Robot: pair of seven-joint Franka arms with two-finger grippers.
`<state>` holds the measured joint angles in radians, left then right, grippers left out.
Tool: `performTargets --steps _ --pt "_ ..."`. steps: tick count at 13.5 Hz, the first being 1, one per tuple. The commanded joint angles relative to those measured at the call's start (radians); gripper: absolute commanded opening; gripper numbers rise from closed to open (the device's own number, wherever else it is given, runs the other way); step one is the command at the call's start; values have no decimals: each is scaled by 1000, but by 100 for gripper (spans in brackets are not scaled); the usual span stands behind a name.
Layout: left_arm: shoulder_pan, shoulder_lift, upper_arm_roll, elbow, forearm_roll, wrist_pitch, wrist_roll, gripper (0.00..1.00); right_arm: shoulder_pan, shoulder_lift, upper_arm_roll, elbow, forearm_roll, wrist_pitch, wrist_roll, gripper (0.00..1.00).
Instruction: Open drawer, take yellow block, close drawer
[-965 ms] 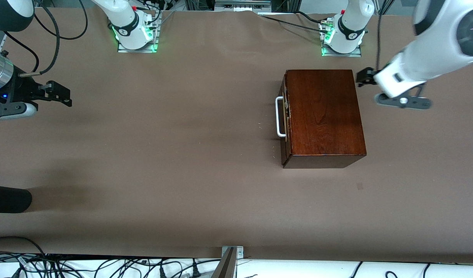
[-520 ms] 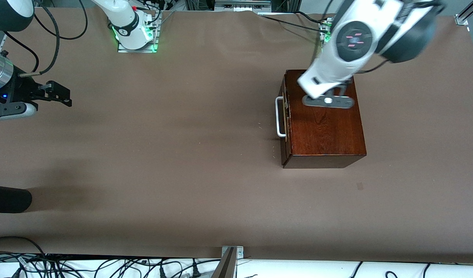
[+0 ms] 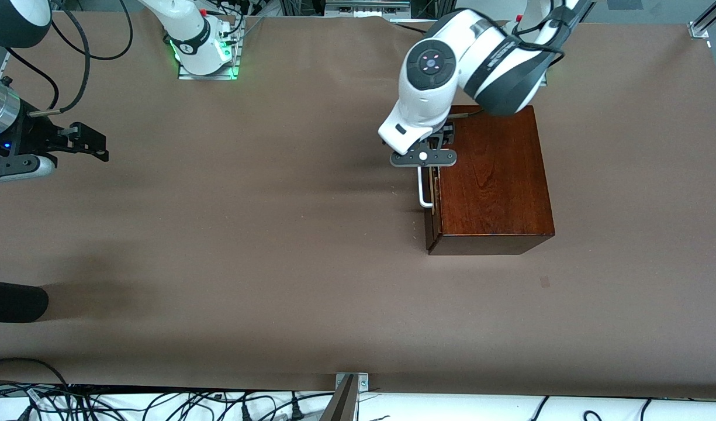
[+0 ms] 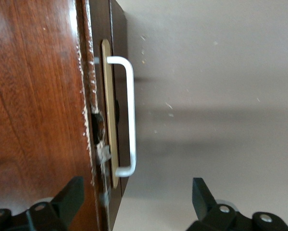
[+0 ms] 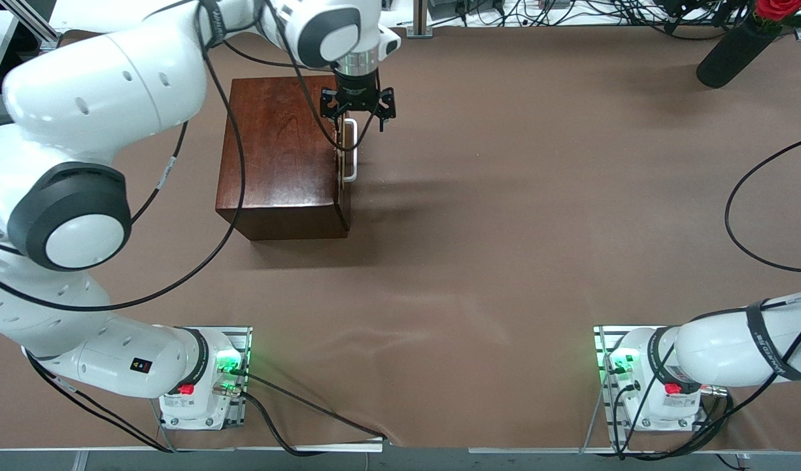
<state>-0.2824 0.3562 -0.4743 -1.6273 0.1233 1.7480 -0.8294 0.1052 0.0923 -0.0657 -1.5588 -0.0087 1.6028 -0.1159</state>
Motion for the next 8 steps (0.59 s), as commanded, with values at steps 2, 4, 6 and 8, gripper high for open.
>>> performTargets --steps 2,4,6,8 --pt "-66 105 -1 35 136 30 -152 100 -9 -2 7 11 1 -14 5 100" --pt "-99 136 2 21 188 27 -158 100 -9 0 7 11 1 -14 4 100" --pt "-101 155 0 15 219 25 -195 100 -9 0 7 11 1 -14 2 100" --pt "-101 171 2 14 237 25 -201 100 -9 -2 7 11 1 -14 4 100"
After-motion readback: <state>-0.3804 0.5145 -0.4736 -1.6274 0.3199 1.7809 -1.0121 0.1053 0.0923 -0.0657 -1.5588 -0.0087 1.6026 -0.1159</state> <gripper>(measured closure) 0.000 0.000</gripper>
